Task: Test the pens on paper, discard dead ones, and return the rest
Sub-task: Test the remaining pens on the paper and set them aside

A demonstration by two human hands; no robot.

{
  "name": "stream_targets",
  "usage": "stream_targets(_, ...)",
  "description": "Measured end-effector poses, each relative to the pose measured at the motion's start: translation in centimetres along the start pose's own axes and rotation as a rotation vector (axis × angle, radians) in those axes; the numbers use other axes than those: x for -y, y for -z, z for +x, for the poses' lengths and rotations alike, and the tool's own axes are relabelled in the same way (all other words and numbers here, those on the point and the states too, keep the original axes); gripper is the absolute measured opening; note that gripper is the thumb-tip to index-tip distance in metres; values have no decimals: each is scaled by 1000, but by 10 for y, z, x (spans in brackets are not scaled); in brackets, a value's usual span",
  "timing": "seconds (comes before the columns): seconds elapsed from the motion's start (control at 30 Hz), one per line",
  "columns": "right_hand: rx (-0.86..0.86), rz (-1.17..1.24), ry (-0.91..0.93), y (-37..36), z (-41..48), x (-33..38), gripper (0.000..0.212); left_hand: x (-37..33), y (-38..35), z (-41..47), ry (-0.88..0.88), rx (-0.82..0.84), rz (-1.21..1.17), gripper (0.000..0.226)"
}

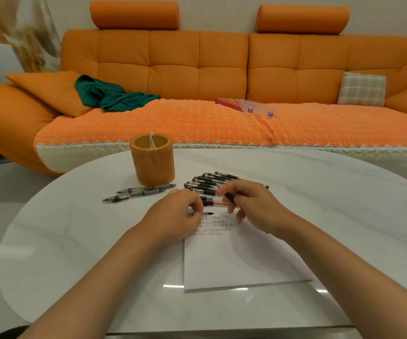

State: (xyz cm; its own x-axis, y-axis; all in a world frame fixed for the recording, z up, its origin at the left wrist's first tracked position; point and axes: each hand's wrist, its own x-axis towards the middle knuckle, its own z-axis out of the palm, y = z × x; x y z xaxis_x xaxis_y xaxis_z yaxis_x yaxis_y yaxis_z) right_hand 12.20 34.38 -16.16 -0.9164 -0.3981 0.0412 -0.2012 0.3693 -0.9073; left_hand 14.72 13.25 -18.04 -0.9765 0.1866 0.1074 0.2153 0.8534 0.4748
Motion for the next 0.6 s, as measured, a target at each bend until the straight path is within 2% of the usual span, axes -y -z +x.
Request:
stream_targets(0.1,41,88,-42,0,0,-2,59,1,-4,2,-9,1,50,14)
stream_targets(0.13,58,86,-41,-1,-1,-4,57,0,-6,2,-9,-2,55,14)
stream_targets(0.23,105,115,17,-6,-8,-7,20,-1,-9,0,-12,-19,55,10)
stream_targets(0.27,107,147,19,-8,-9,-8,14,-2,-10,0,-15,-25,58,14)
stream_targets(0.43,73,249,-56,-11,-14,-10,14,-1,-9,3,7,24,77,35)
stream_targets(0.6,76,145,-28,-9,-20,-12,10,-2,-8,5,16,62,98,34)
